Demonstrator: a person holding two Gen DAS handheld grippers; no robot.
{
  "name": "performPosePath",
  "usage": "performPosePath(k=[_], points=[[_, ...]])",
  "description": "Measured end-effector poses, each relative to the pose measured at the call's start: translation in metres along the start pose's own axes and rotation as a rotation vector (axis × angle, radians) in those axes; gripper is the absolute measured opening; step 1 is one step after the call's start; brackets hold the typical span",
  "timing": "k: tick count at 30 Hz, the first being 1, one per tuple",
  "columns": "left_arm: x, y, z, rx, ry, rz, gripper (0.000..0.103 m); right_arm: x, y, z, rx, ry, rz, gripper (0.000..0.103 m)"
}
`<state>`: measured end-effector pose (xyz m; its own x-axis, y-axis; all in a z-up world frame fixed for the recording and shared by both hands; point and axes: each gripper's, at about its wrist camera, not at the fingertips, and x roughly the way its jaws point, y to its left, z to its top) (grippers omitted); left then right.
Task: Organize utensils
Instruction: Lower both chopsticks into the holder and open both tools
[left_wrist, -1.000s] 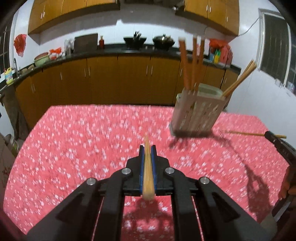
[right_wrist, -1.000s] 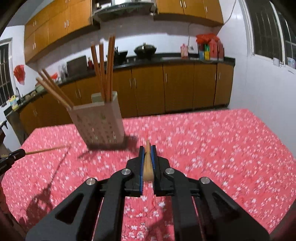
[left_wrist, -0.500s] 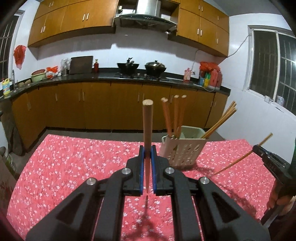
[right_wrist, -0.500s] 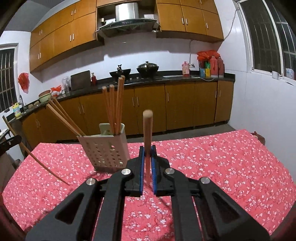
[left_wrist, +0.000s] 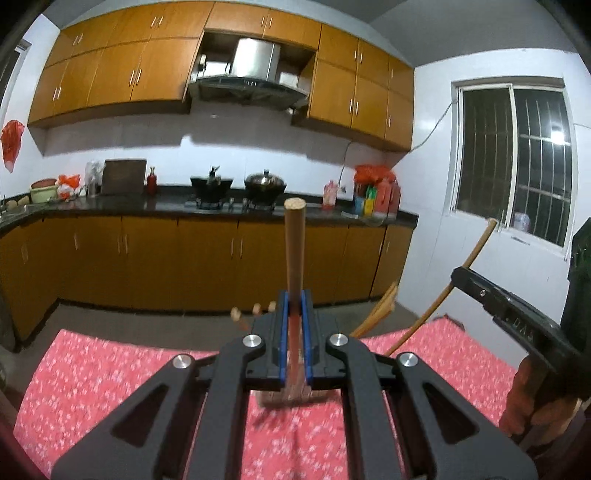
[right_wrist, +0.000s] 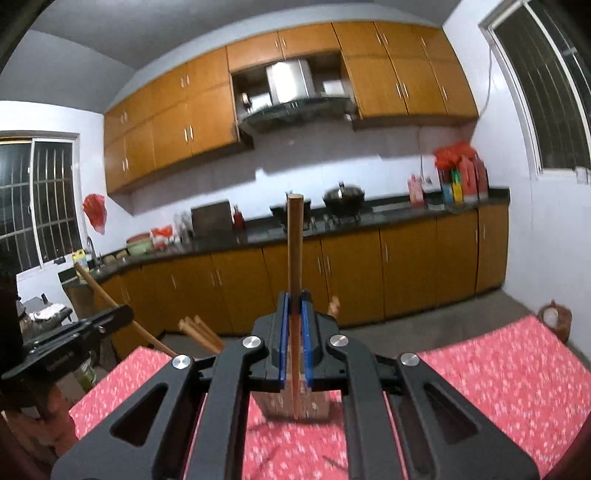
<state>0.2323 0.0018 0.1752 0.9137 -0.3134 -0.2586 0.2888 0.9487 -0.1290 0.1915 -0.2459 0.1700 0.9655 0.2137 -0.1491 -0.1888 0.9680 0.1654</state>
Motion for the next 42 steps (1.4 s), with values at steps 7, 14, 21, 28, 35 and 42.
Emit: performPosePath(k=[7, 14, 21, 28, 35, 42], points=[[0.026, -0.005, 0.023, -0.02, -0.06, 0.034, 0.008, 0.023, 0.007, 0.015, -0.006, -0.12, -0.021, 0.007], [0.057, 0.001, 0.018, -0.036, -0.05, 0.069, 0.008, 0.063, 0.004, -0.003, 0.006, -0.105, -0.035, 0.007], [0.077, 0.011, 0.0, -0.053, -0.021, 0.059, 0.008, 0.096, 0.003, -0.028, -0.004, -0.04, -0.058, 0.007], [0.095, 0.018, -0.013, -0.067, 0.025, 0.05, 0.008, 0.104, 0.0, -0.041, 0.003, 0.004, -0.062, 0.007], [0.104, 0.021, -0.021, -0.071, 0.044, 0.049, 0.008, 0.108, 0.0, -0.043, 0.009, 0.032, -0.061, 0.007], [0.105, 0.02, -0.021, -0.083, 0.011, 0.067, 0.008, 0.108, 0.002, -0.044, 0.007, 0.025, -0.058, 0.007]])
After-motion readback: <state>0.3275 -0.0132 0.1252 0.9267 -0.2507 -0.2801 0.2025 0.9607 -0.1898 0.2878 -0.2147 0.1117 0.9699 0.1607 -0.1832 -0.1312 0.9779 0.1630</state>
